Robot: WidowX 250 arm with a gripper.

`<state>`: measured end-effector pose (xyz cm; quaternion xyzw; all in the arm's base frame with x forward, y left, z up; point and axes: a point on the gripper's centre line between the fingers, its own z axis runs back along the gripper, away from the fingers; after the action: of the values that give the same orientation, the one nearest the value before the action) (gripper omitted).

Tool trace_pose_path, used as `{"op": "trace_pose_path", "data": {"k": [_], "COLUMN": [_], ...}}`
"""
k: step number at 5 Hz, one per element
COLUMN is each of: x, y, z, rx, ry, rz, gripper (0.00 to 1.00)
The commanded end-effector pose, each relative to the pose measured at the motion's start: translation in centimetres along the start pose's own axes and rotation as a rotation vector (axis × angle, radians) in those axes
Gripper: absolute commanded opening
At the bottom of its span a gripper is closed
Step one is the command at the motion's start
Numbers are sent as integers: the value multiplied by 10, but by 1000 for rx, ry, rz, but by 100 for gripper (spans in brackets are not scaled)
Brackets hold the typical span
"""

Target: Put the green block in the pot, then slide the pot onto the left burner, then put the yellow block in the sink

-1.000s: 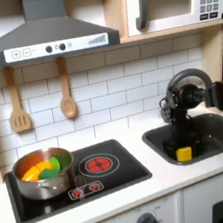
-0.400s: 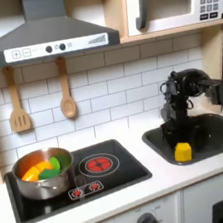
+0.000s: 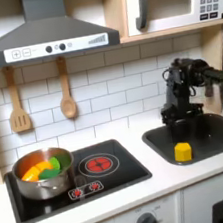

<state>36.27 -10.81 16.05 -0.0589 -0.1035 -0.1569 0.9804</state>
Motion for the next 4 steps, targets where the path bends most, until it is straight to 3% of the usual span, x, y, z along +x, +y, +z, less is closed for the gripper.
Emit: {"op": "trace_pose_path", "data": {"k": [1, 4], "x": [-23, -64], "y": [32, 85], "z": [17, 26], "rx": [26, 75], "ry": [-32, -15], "rz": [125, 303], "gripper": [100, 100]}}
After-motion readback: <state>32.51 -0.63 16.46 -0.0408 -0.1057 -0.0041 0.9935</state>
